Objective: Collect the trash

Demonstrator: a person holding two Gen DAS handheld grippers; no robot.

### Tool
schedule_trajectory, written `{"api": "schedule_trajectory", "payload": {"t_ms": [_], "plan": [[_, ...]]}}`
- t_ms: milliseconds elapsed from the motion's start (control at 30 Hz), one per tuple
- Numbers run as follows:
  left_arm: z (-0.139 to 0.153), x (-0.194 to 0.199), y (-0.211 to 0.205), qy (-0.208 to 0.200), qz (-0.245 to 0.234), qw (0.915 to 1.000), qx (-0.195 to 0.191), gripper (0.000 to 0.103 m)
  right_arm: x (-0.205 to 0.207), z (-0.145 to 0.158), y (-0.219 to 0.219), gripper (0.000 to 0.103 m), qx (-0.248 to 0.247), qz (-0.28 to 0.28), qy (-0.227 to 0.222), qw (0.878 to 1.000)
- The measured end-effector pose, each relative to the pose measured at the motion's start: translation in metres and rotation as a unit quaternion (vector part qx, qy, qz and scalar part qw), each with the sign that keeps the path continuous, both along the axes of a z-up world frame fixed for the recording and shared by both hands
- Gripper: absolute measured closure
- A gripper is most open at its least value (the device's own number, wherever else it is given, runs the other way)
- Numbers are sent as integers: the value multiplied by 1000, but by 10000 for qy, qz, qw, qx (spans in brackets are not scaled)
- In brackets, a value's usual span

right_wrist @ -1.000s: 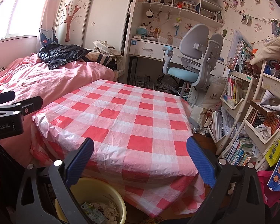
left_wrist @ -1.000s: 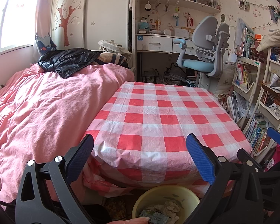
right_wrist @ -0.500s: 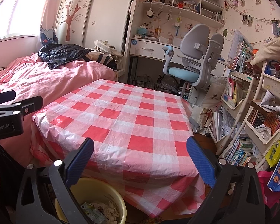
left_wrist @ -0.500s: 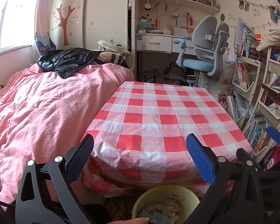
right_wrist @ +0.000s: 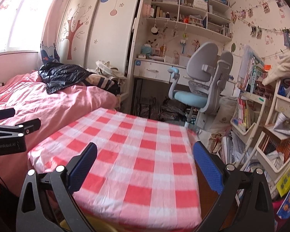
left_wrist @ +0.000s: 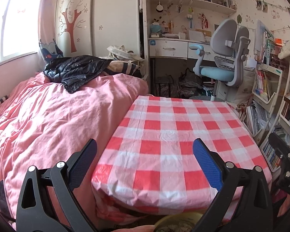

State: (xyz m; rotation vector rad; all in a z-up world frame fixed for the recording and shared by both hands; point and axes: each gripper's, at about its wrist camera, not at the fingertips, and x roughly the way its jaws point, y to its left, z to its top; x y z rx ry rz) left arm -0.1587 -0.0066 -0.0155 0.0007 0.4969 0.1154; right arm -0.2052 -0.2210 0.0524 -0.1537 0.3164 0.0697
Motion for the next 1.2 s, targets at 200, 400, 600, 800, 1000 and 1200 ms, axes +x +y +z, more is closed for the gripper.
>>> {"api": "schedule_trajectory", "payload": {"t_ms": [200, 400, 600, 800, 1000, 1200], "plan": [[15, 46, -3, -88, -8, 10000, -14, 7, 40, 15, -4, 8, 29, 5, -143, 9999], [28, 91, -16, -219, -89, 9997, 5, 7, 72, 23, -5, 8, 42, -4, -278, 9996], [31, 123, -26, -256, -183, 9994, 135, 7, 96, 15, -17, 8, 235, -107, -122, 9996], [21, 135, -30, -57, -226, 9997, 59, 7, 100, 15, -18, 8, 224, -91, -34, 9997], [16, 142, -34, -15, -266, 9996, 115, 7, 112, 15, -18, 8, 278, -123, 59, 9995], [15, 149, -36, -14, -291, 9995, 112, 7, 125, 13, -17, 8, 295, -143, 117, 9994]]}}
